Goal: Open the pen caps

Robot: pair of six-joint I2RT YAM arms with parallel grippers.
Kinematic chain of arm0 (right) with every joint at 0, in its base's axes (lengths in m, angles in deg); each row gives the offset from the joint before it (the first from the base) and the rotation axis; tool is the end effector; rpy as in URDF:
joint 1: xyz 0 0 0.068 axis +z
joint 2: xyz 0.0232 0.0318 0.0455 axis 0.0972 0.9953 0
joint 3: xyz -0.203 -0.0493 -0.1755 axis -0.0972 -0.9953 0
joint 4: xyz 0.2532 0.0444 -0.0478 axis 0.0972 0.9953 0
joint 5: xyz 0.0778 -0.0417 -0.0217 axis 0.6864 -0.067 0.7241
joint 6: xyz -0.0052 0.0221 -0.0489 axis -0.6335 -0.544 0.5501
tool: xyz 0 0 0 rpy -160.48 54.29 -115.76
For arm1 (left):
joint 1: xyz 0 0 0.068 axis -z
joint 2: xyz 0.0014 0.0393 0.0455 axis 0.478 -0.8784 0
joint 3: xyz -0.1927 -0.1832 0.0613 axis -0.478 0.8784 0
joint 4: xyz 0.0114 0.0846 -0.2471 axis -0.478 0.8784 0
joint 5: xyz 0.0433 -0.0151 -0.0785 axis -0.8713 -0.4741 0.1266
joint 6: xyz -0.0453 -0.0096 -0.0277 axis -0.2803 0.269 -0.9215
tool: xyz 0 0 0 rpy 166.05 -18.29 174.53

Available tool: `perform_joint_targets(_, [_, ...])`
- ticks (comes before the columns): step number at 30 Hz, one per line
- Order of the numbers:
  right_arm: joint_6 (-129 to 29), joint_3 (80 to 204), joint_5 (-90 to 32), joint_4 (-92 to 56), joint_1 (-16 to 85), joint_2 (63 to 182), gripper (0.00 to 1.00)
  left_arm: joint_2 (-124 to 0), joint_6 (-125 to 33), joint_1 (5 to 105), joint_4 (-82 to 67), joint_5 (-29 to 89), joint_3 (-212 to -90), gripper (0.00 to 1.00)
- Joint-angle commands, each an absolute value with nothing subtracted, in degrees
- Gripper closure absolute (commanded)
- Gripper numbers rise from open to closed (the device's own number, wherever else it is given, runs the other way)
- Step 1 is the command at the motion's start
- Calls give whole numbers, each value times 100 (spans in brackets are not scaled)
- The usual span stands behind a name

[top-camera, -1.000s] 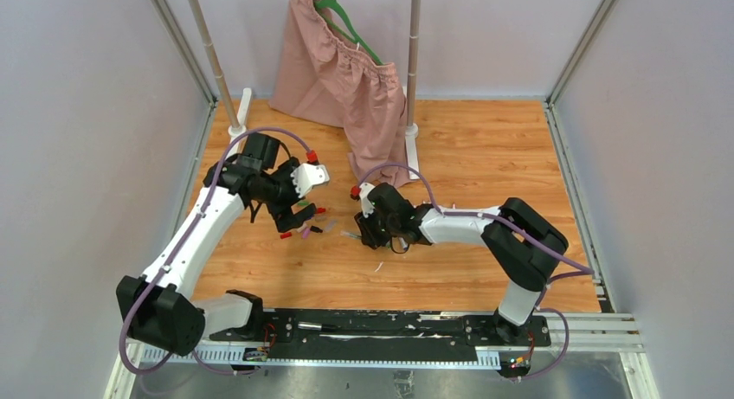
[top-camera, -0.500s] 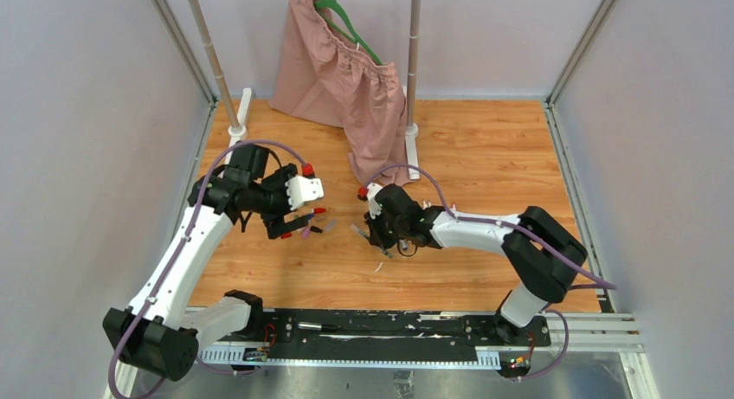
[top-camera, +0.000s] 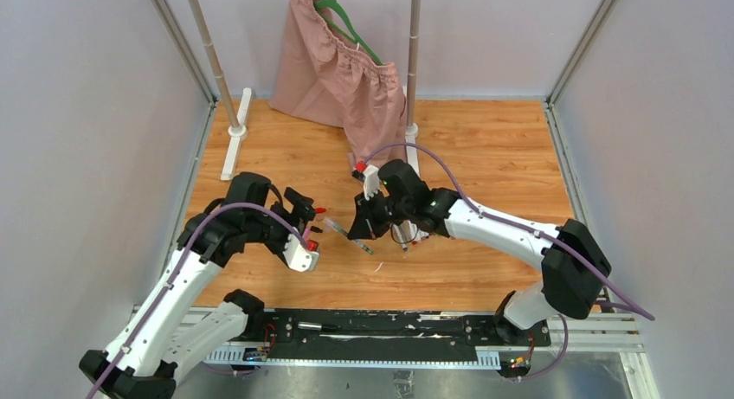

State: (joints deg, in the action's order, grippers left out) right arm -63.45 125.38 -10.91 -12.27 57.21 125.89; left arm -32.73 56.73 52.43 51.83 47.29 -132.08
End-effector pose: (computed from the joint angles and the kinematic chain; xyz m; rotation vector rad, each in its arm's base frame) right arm 0.1930 0.2690 0.2703 -0.9103 2.1293 1.1809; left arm 0.1230 -0.0713 0.3128 2.0672 1.0763 0.0367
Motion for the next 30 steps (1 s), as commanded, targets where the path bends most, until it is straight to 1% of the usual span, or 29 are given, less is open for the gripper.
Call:
perform_joint_targets(1, [-6974,13033,-293,-942,5664,12701,100,-3439,6543,5746,4493,4534,-13076,8])
perform_joint_targets(6, [-7424,13301,18,-1163,5612,12849,100,-3718,6739,6073,4270,4197,-13112,11])
perform_joint_targets(9, [-7612,13376,134,-1289,5595,12939,100,-3811,6571,6153,4110,4117,-13153,16])
perform_joint_targets(14, [-7907,13313,351,-1648,5531,13022,100,-3845,6631,6222,4109,3883,-13083,36])
perform_joint_targets(17, [-8105,13246,452,-1836,5507,13065,100,-3842,6613,6264,4109,3871,-13028,44])
perform_joint_targets(20, [-8264,13162,480,-2198,5484,13070,100,-3841,6568,6293,4109,3816,-12996,55])
perform_joint_targets(23, [-8413,13080,491,-2457,5488,13092,100,-3903,6430,6309,4117,3815,-13023,62])
perform_joint_targets(24, [-8439,13085,504,-2507,5484,13114,100,-3941,6376,6315,4118,3812,-13040,67])
perform_joint_targets(27, [-8408,13075,525,-2537,5488,13149,99,-3987,6301,6330,4111,3729,-13072,88])
perform_joint_targets(28, [-8380,13064,502,-2491,5488,13149,91,-3998,6272,6329,4109,3698,-13086,94])
perform_joint_targets(29, [-8346,13057,461,-2427,5495,13149,79,-4012,6232,6333,4109,3667,-13110,99])
perform_joint_targets(30, [-8330,13034,418,-2392,5497,13142,70,-4025,6121,6332,4109,3644,-13157,100])
